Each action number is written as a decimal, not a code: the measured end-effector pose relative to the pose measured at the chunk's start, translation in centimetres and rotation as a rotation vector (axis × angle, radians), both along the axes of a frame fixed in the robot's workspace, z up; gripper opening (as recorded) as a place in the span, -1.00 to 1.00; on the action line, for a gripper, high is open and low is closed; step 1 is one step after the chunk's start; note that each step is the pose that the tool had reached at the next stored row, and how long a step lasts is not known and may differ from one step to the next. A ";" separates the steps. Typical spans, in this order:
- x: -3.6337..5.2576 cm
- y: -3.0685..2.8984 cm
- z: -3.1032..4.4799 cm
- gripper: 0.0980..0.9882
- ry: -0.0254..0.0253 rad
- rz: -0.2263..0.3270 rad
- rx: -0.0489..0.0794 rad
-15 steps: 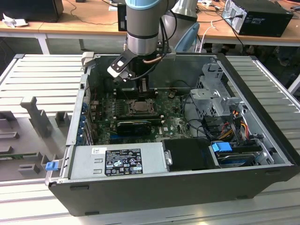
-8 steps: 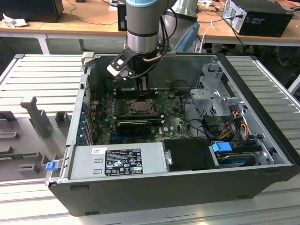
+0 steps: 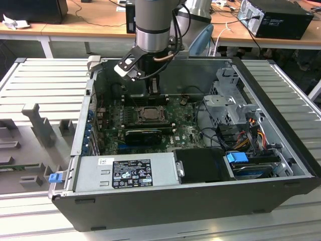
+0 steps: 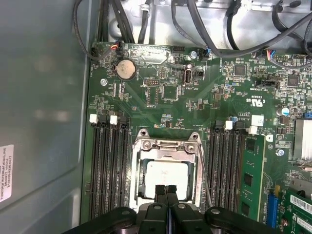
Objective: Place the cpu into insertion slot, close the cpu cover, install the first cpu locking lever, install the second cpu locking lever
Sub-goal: 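Install the first cpu locking lever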
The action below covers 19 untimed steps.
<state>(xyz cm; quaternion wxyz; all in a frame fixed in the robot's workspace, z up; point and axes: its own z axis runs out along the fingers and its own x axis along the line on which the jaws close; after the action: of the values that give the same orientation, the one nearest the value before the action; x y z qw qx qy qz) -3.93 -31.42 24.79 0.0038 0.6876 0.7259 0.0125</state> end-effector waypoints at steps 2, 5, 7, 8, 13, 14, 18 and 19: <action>0.00 0.00 0.24 -0.98 0.0000 0.000 0.000; 0.00 0.00 0.49 -0.98 0.0000 0.000 0.000; 0.00 0.00 0.90 -0.98 0.0000 0.000 0.000; 0.00 0.00 1.11 -0.98 0.0000 0.000 0.000; 0.00 0.00 1.79 -0.98 0.0000 0.000 0.000; 0.00 0.00 1.83 -0.98 0.0000 0.004 0.000; 0.00 0.00 1.81 -0.98 0.0001 0.089 0.000; -0.01 0.00 1.80 -0.98 0.0001 0.108 0.000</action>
<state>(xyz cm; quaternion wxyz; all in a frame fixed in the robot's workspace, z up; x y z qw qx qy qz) -3.93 -31.42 26.59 0.0031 0.6473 0.7621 0.0126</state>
